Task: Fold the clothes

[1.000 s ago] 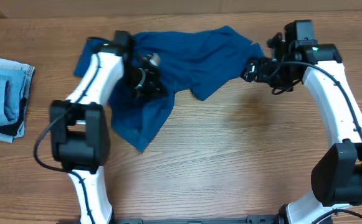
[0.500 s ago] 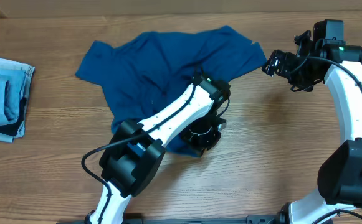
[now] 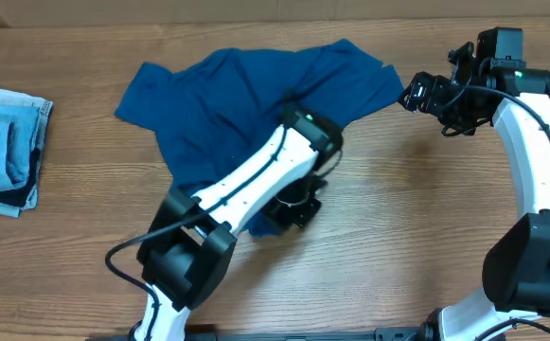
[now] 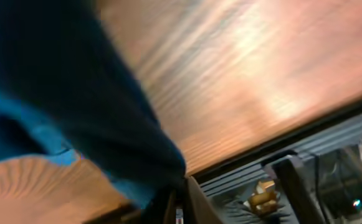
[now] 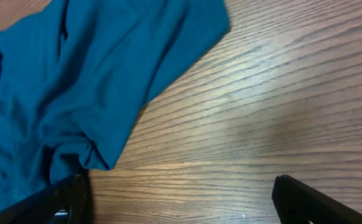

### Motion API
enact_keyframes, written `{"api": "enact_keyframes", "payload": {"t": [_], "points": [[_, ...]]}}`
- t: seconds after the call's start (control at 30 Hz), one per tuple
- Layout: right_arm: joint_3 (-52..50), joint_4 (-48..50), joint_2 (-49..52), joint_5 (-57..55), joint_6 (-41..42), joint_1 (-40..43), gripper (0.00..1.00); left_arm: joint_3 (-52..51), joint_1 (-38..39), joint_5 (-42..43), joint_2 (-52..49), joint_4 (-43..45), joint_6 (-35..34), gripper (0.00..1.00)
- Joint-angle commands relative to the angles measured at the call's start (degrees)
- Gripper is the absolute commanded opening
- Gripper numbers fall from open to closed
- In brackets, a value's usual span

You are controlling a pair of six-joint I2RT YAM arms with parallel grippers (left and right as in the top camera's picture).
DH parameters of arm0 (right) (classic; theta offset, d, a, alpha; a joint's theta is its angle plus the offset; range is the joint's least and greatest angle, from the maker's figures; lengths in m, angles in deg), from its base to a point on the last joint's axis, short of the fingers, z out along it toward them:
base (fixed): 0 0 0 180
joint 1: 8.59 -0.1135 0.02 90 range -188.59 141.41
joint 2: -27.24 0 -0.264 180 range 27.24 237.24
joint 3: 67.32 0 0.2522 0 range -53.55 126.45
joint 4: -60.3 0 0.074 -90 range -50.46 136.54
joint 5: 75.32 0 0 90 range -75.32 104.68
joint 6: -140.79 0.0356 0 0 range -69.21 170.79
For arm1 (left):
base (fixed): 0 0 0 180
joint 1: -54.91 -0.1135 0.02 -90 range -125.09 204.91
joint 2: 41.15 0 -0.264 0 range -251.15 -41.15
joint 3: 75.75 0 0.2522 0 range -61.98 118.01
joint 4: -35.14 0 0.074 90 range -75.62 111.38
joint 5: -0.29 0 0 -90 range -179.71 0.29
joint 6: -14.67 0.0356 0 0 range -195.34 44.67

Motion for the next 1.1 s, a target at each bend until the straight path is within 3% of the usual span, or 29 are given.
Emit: {"api": "enact_keyframes", "payload": {"t": [0.0,0.07,0.17,0.23,0.27,0.37,0.47,0.63,0.77,0.93,1.0,1.03,1.07], "points": [[1.7,0.7,-1.6,0.7,0.0,0.1,1.0,0.6,3.9,3.8,1.5,5.1,2.7,0.12],[1.7,0.8,-1.6,0.7,0.0,0.1,1.0,1.1,4.3,3.9,1.5,9.0,1.2,0.15],[1.7,0.7,-1.6,0.7,0.0,0.1,1.0,3.1,3.1,3.5,1.5,9.7,0.4,0.04],[1.7,0.6,-1.6,0.7,0.0,0.1,1.0,4.4,1.0,-4.1,1.5,8.4,-5.0,0.08],[1.7,0.4,-1.6,0.7,0.0,0.0,1.0,4.6,-0.6,-8.8,1.5,8.0,-8.8,0.24],[1.7,0.2,-1.6,0.7,0.0,0.0,1.0,4.5,-8.1,-15.7,1.5,10.4,-15.2,0.55],[1.7,0.1,-1.6,0.7,0.0,0.0,1.0,4.5,-16.4,-12.0,1.4,17.7,-14.3,0.71],[1.7,-0.3,-1.6,0.7,0.0,0.0,1.0,4.5,-26.4,7.3,-1.2,27.5,-7.1,0.7],[1.7,-0.4,-1.6,0.7,0.0,0.0,1.0,4.5,-27.4,18.3,-4.7,30.1,-1.2,0.68],[1.7,-1.4,-1.6,0.7,0.0,0.0,1.0,4.5,-25.0,18.6,-9.6,30.4,-0.2,0.68],[1.7,-1.4,-1.6,0.7,0.0,0.0,1.0,4.5,-25.0,18.7,-10.6,30.6,-0.2,0.61],[1.7,-1.4,-1.6,0.7,0.0,0.0,1.0,4.5,-25.0,18.9,-11.0,30.6,-0.2,0.52],[1.7,-1.4,-1.6,0.7,0.0,0.1,1.0,4.5,-25.0,20.9,-11.1,30.2,-0.2,0.29]]}}
